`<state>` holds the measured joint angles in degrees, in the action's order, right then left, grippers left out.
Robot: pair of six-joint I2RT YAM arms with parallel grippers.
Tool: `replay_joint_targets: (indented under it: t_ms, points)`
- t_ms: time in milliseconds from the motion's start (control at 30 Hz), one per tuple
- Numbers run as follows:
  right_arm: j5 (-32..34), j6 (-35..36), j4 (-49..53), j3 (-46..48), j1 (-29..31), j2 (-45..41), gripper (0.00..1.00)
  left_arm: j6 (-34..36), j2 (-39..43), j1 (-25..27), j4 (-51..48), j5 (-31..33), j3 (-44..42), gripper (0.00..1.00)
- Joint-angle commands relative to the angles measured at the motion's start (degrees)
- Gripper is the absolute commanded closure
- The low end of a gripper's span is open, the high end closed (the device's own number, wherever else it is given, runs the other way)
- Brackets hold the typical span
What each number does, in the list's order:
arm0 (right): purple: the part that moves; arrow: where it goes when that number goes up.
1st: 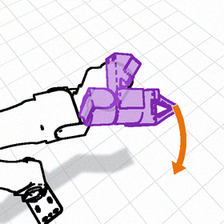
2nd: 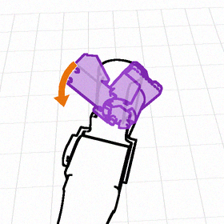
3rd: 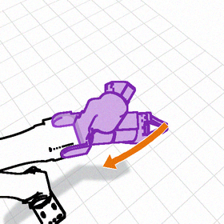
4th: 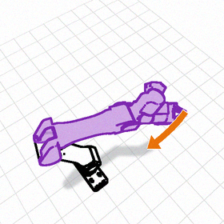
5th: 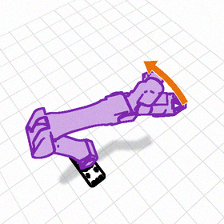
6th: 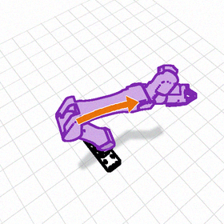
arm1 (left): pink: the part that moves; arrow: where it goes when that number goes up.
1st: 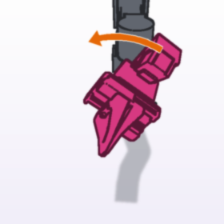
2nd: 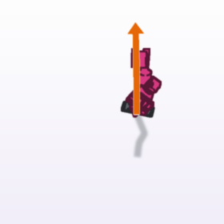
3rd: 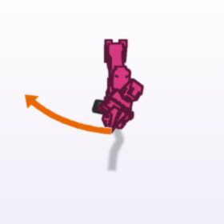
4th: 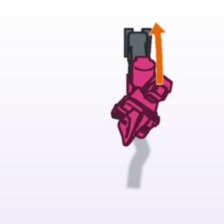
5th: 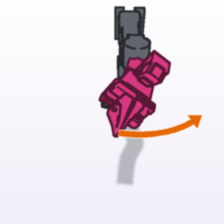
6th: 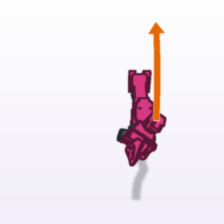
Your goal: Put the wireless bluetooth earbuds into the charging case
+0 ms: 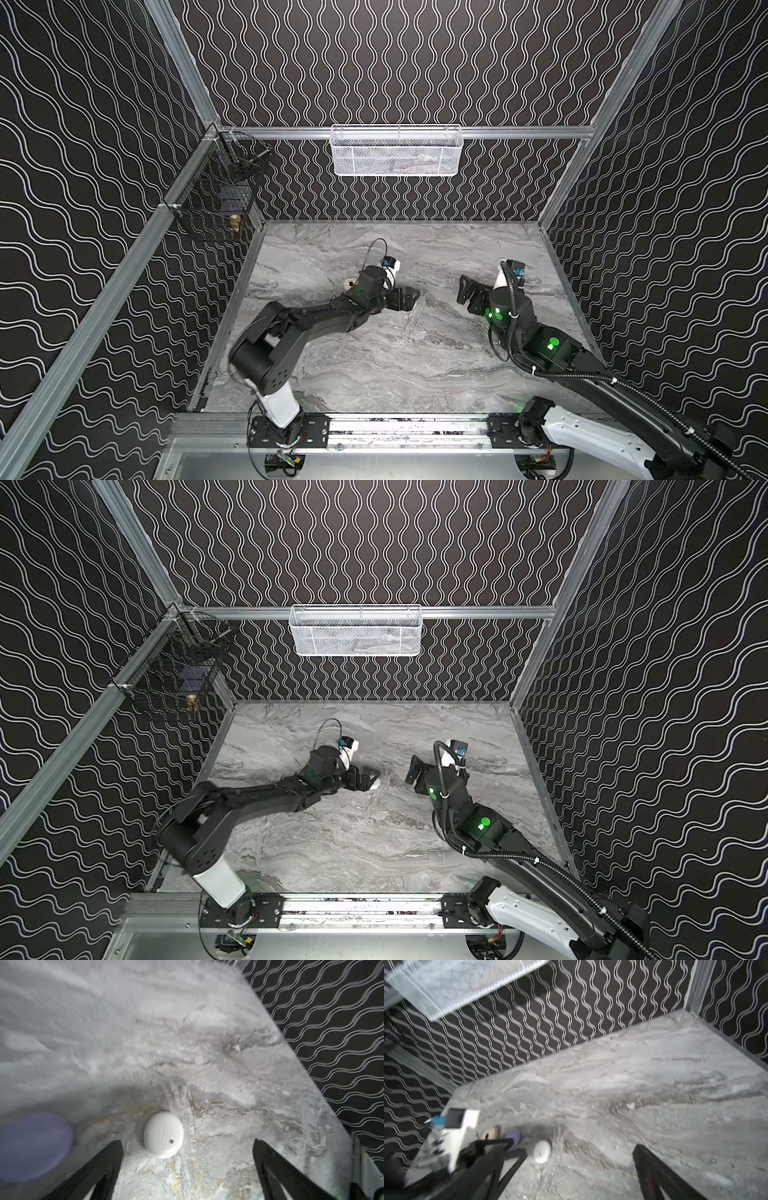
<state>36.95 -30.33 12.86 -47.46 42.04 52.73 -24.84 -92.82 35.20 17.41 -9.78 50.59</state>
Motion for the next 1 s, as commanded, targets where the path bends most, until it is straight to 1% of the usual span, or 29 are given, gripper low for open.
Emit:
replay_joint_targets:
  t_ms: [0,67,100,200,233,267,300,333,367,400,433,467,533,567,600,633,667,733,767,800,833,867,900,933,967]
  points:
    - [-1.3,10.22,-10.62,-2.24,-4.26,3.04,0.01,4.45,8.32,-2.41,-8.74,7.57,-0.75,0.02]
    - [-3.04,14.69,-14.83,-2.3,-8.33,6.1,0.01,5.74,14.39,-5.52,-10.66,11.45,-2.19,0.01]
    - [-3.01,17.19,-18.06,-0.99,-10.41,7.63,0.01,6.8,17.43,-7.1,-10.98,14.92,-3.34,0.01]
    - [-0.37,24.46,-30.16,7.01,-16.57,11.19,0.01,9.75,22.7,-12.32,-9.64,28.65,-8.36,0.01]
    - [0.76,25.82,-33.22,9.82,-20.18,12.64,0.01,10.9,23.54,-14.3,-9.84,32.51,-10.03,0.01]
    - [0.64,26.45,-34.81,12.08,-22.7,13.86,0.01,12.18,24.36,-15.54,-8.63,36.31,-12.16,0.01]
    - [-0.72,26.12,-36.49,14.79,-25.93,15.32,0.01,14.53,24.94,-16.38,-5.13,39.91,-15.18,0.01]
    - [-1.73,22.94,-37.48,17.19,-29.26,16.53,0.01,17.99,25.15,-16.86,0.53,42.51,-19.16,0.01]
    - [-4.59,21.66,-39.55,20.0,-31.45,17.23,0.01,20.81,24.85,-17.13,5.38,45.14,-22.45,0.01]
    - [-6.23,21.63,-43.76,23.36,-32.96,18.24,0.01,23.38,24.56,-17.25,9.28,47.57,-24.82,0.01]
    - [-5.61,22.26,-49.21,26.18,-33.47,20.02,0.01,24.67,23.88,-17.57,11.22,49.41,-26.26,0.01]
    - [-5.47,23.85,-54.07,27.72,-33.8,22.04,0.01,24.84,23.03,-18.07,12.34,49.8,-27.14,0.02]
    - [-5.11,26.47,-57.78,27.1,-34.17,26.33,0.0,25.44,19.39,-19.82,17.12,46.62,-29.48,0.01]
    - [-5.96,26.17,-54.98,25.53,-34.14,26.98,0.0,25.11,16.38,-20.52,20.05,45.63,-30.47,0.01]
    - [-7.79,26.07,-53.89,25.08,-34.21,27.05,0.0,25.98,13.08,-21.3,25.05,46.27,-30.49,0.01]
    - [-8.2,26.82,-56.73,26.12,-34.34,27.07,0.0,25.2,12.05,-21.23,22.38,45.85,-28.93,0.01]
    - [-8.5,27.83,-61.34,28.03,-34.31,26.83,0.0,25.7,11.48,-21.53,21.52,43.53,-28.21,0.01]
    - [-9.56,29.51,-69.71,31.69,-34.54,26.2,0.0,26.19,10.37,-21.67,27.51,43.08,-29.74,0.01]
    - [-8.77,30.37,-73.23,32.69,-34.67,26.55,0.0,26.21,10.34,-22.24,30.52,40.91,-30.85,0.01]
    - [-7.68,30.31,-75.16,33.5,-34.7,27.32,0.0,26.46,9.99,-23.25,34.67,37.35,-32.39,0.01]
    - [-9.27,30.32,-79.61,35.1,-35.66,28.98,0.0,27.44,9.32,-24.01,36.92,35.58,-32.57,0.01]
    - [-12.8,30.87,-88.4,37.24,-37.4,32.0,0.0,27.01,9.0,-24.24,36.01,35.57,-31.92,0.01]
    - [-15.43,31.9,-94.6,38.29,-38.49,34.96,0.0,27.25,8.8,-24.6,35.26,34.05,-31.49,0.01]
    - [-17.03,30.72,-90.96,38.02,-38.64,34.08,0.0,27.99,8.66,-24.66,34.87,32.02,-31.2,0.01]
    - [-19.16,29.01,-84.61,36.22,-40.04,33.36,0.0,28.79,8.57,-24.7,34.04,29.52,-30.93,0.01]
